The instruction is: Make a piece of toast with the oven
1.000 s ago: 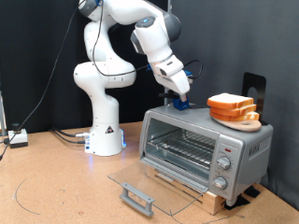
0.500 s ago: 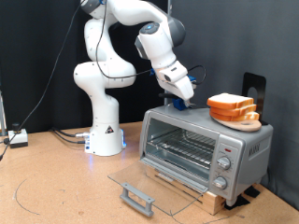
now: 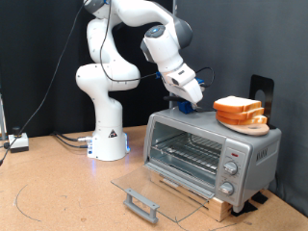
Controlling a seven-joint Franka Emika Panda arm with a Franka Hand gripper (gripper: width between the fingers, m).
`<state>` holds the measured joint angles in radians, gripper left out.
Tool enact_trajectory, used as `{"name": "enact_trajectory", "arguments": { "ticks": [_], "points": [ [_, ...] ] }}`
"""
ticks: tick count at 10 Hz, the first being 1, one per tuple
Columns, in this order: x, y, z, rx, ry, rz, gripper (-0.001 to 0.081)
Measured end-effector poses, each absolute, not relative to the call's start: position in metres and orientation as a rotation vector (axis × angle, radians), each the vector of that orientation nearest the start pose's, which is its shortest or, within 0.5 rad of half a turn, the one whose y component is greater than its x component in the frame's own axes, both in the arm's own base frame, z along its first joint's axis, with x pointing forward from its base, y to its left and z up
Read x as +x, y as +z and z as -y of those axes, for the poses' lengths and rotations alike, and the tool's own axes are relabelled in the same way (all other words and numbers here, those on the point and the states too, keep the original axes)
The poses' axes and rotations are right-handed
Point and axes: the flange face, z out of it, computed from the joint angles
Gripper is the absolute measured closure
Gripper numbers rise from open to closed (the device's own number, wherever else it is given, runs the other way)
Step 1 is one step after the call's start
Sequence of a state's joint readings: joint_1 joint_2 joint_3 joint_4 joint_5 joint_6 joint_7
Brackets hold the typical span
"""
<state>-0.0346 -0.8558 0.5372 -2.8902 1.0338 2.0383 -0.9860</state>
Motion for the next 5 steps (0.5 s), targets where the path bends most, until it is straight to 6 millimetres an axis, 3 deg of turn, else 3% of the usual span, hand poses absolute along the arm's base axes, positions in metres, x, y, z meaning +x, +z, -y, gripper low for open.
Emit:
{"name": "enact_trajectory", "arguments": {
  "ticks": [1, 2, 5],
  "points": [
    [0.2621, 0.3764, -0.1666, -2.432, -0.265, 1.062, 0.0273],
    [0.2621, 0.3767, -0.1665, -2.432, -0.265, 1.062, 0.0334],
    [0.262, 0.3765, -0.166, -2.433, -0.265, 1.061, 0.0334]
  ]
}}
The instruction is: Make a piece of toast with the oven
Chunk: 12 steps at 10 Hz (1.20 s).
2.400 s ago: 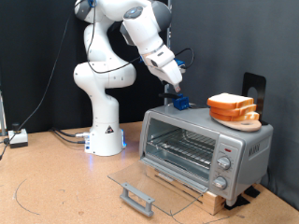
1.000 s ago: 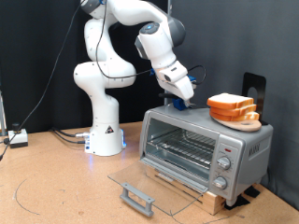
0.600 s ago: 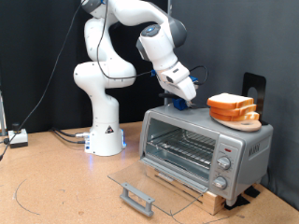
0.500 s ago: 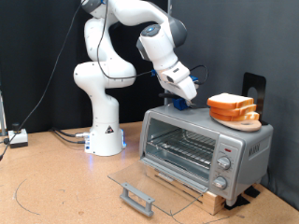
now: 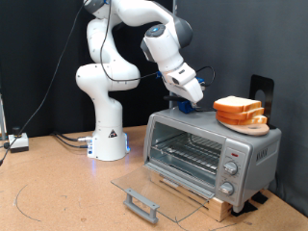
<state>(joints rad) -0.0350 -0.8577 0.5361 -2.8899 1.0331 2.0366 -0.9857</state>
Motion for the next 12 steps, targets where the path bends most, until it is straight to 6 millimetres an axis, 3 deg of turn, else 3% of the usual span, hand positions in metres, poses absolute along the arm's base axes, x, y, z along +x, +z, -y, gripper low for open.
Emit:
{"name": "enact_trajectory", "arguments": {
  "ticks": [5, 7, 8, 12],
  "points": [
    [0.2625, 0.375, -0.1631, -2.446, -0.257, 1.067, 0.0319],
    [0.2632, 0.3743, -0.1607, -2.461, -0.249, 1.079, 0.006],
    [0.2636, 0.3736, -0.159, -2.475, -0.24, 1.084, 0.0017],
    [0.2631, 0.3707, -0.1562, -2.522, -0.192, 1.053, -0.0002]
  ]
}}
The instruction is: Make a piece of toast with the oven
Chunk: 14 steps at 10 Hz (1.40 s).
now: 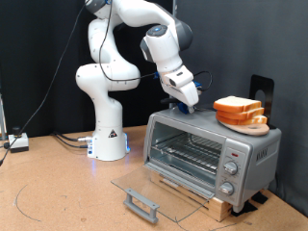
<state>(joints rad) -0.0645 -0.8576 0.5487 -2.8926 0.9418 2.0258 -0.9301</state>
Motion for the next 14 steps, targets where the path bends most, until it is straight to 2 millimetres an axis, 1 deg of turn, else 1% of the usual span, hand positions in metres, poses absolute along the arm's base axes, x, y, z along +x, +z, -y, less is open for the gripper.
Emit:
{"name": "enact_trajectory", "arguments": {
  "ticks": [4, 7, 10, 14],
  "points": [
    [0.265, 0.378, -0.161, -2.494, -0.231, 1.017, -0.0002],
    [0.258, 0.384, -0.166, -2.494, -0.205, 1.003, -0.0002],
    [0.25, 0.386, -0.17, -2.536, -0.206, 1.005, -0.0002],
    [0.254, 0.388, -0.167, -2.576, -0.229, 0.952, -0.0002]
  ]
}}
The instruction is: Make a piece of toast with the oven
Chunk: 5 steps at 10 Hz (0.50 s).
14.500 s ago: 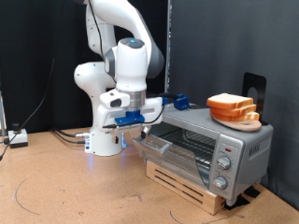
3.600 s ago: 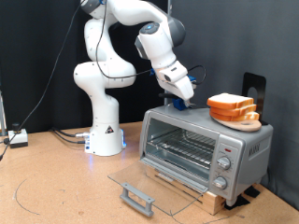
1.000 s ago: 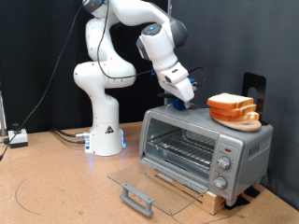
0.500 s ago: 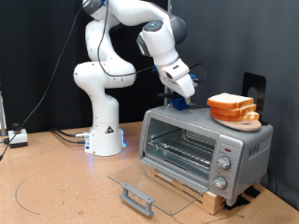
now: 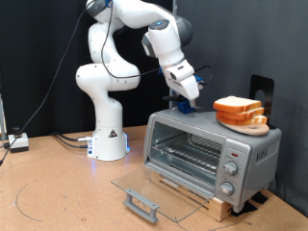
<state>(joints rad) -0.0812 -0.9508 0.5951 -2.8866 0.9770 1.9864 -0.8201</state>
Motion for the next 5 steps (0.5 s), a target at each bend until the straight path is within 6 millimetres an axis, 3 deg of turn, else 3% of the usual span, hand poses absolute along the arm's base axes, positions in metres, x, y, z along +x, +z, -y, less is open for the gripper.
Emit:
{"name": "enact_trajectory", "arguments": {
  "ticks": [5],
  "points": [
    [0.257, 0.3867, -0.1594, -2.579, -0.22, 0.934, -0.0002]
  ]
}}
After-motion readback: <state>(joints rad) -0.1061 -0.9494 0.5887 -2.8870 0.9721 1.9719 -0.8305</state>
